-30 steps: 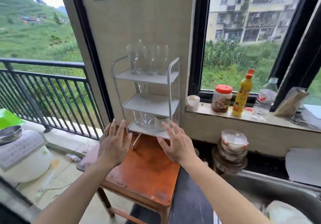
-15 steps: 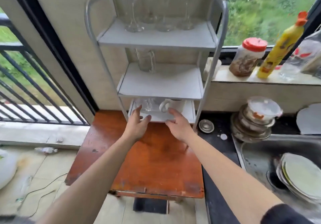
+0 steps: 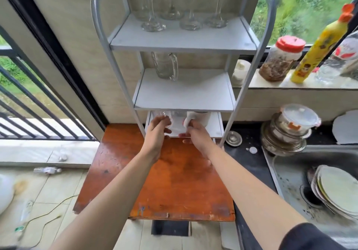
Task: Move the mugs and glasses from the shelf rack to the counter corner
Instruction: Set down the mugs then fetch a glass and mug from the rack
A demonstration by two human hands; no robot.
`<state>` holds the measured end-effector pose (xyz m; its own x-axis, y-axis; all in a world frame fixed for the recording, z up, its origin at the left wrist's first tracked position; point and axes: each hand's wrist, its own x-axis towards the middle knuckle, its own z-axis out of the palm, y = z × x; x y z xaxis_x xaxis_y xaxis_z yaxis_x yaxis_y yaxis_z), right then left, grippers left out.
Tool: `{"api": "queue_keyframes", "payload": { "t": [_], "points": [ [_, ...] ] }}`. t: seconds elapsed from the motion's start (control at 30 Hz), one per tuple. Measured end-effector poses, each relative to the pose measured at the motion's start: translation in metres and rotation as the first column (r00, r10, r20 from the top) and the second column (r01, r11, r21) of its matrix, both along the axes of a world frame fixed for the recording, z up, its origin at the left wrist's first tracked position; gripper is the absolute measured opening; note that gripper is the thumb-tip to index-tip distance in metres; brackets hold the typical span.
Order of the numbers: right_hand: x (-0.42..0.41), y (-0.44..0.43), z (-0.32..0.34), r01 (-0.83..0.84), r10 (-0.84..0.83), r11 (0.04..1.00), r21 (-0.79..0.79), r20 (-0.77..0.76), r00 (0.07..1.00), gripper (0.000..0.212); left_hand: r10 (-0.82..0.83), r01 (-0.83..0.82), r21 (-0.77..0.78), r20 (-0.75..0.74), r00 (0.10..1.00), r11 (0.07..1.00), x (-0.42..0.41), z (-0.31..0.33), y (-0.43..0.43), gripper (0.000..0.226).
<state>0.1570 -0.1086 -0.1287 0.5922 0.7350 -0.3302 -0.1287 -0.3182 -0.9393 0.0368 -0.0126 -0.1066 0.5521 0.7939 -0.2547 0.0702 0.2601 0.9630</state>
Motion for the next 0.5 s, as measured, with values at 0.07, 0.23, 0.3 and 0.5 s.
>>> {"api": "queue_keyframes", "payload": {
  "t": [0.07,0.23,0.3,0.5],
  "points": [
    [-0.002,-0.006,-0.005,0.046,-0.046,0.999,0.009,-0.021,0.999,0.023,0.041,-0.040,-0.037,0.003,0.999,0.999,-0.005,-0.001,-0.003,0.021],
    [-0.007,-0.028,-0.012,0.143,-0.144,0.989,0.044,0.017,0.989,0.021,0.115,-0.116,-0.036,-0.038,0.993,0.993,-0.016,0.003,-0.025,0.019],
    [-0.010,-0.037,-0.009,0.170,-0.170,0.985,0.013,0.051,0.984,0.030,0.195,-0.195,-0.024,-0.030,0.980,0.980,-0.021,0.006,-0.040,0.017],
    [-0.031,-0.080,-0.008,0.211,-0.198,0.977,-0.038,0.212,0.957,0.026,0.342,-0.341,0.040,-0.034,0.939,0.939,-0.051,-0.002,-0.099,0.038]
  ]
}}
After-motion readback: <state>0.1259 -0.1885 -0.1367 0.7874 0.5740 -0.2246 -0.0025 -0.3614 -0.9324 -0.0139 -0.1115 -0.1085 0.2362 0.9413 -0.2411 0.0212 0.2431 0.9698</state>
